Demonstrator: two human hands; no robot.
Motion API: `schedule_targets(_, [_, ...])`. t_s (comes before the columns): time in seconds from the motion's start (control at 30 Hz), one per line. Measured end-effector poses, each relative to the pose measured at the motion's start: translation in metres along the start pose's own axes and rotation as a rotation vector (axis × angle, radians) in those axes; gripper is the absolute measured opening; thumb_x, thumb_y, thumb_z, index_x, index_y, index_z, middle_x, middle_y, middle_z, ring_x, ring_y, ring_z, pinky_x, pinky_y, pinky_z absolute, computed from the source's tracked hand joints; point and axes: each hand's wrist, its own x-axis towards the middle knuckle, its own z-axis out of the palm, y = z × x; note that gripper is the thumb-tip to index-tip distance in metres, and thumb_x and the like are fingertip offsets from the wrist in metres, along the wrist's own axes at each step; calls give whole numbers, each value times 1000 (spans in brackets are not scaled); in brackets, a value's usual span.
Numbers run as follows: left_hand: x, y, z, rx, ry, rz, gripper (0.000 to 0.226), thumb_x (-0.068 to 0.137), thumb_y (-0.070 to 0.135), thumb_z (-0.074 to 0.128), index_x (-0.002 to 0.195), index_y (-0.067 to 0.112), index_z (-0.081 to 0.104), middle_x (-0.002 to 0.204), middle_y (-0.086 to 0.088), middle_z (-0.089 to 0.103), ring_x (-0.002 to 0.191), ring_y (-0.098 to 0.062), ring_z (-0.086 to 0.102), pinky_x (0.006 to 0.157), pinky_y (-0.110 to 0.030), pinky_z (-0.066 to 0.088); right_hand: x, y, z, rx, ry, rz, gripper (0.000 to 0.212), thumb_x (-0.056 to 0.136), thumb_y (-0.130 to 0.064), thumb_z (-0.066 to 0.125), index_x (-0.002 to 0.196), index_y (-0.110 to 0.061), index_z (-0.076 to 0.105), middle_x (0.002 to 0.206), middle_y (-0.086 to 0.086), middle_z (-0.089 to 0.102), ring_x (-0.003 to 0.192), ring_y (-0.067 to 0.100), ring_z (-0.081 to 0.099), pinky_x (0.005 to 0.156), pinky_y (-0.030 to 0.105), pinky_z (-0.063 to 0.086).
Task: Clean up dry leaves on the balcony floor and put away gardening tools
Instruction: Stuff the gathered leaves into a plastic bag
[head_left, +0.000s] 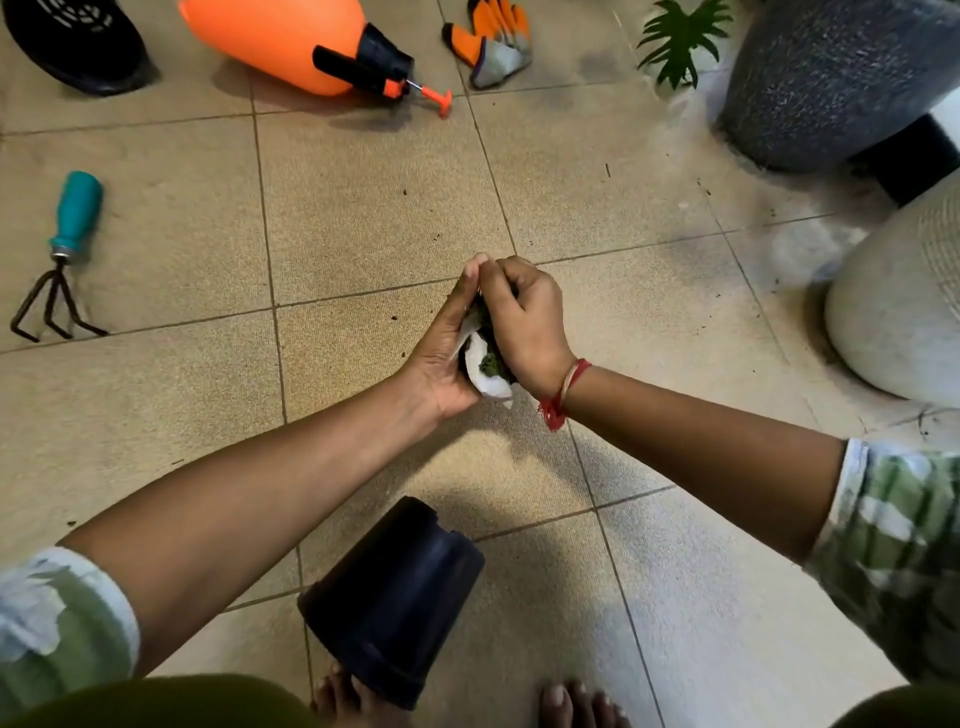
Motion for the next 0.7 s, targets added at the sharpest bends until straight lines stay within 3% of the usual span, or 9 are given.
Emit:
schedule_targets(0.13, [0, 2, -6, 32, -92, 6, 50, 76, 42, 64, 114, 9, 61, 116, -5, 59, 126, -20, 46, 115, -37, 29, -4, 4, -2, -275, -83, -208, 27, 94, -39, 32, 79, -21, 45, 75, -9, 48, 74, 13, 47, 70, 37, 39])
schedule_targets(0.23, [1, 4, -10, 42, -134, -7, 57, 82, 44, 52, 128, 10, 46, 126, -6, 52, 131, -20, 41, 117, -36, 22, -6, 3, -4, -490, -149, -227, 38, 94, -42, 24, 104, -21, 53, 106, -5, 49, 96, 10, 45, 91, 43, 33])
schedule_targets(0.3, [1, 7, -15, 22, -136, -40, 62, 80, 45, 53, 130, 9, 48, 130, -8, 55, 129, -22, 46, 114, -38, 28, -1, -1, -4, -583, -222, -221, 43, 96, -43, 22, 130, -28, 44, 137, -1, 39, 123, 12, 38, 106, 49, 19])
schedule_targets(0.37, [1, 11, -21, 54, -99, -47, 66, 74, 44, 61, 129, 7, 53, 133, -13, 55, 127, -26, 50, 110, -43, 34, 9, -2, -3, -690, -323, -172, 50, 99, -43, 24, 147, -33, 18, 157, 2, 11, 143, 19, 14, 111, 57, 2])
schedule_targets(0.47, [1, 22, -24, 142, -54, -24, 70, 68, 39, 74, 128, 6, 56, 137, -16, 53, 127, -29, 50, 111, -44, 34, 22, 1, 0, -835, -414, -135, 60, 99, -47, 23, 149, -35, -8, 158, 3, -15, 146, 26, -7, 109, 62, -9])
schedule_targets(0.57, [5, 35, -28, 205, 24, -16, 71, 57, 35, 86, 117, 3, 65, 126, -18, 61, 117, -29, 59, 105, -42, 42, 33, 5, 4, -863, -449, -108, 67, 96, -53, 24, 147, -34, -15, 156, 6, -22, 145, 28, -11, 109, 66, -9])
schedule_targets(0.63, [8, 43, -34, 202, 58, -4, 89, 50, 36, 90, 126, 3, 57, 128, -18, 59, 117, -29, 58, 104, -42, 43, 42, 10, 9, -874, -476, -24, 75, 92, -63, 25, 146, -34, -18, 155, 6, -24, 145, 30, -10, 108, 66, -8])
schedule_targets(0.7, [9, 52, -35, 190, 85, 33, 93, 44, 36, 92, 123, 3, 57, 119, -16, 63, 109, -28, 62, 93, -40, 51, 52, 7, 14, -826, -502, 105, 86, 85, -74, 26, 146, -34, -20, 155, 7, -25, 145, 32, -9, 107, 67, -6])
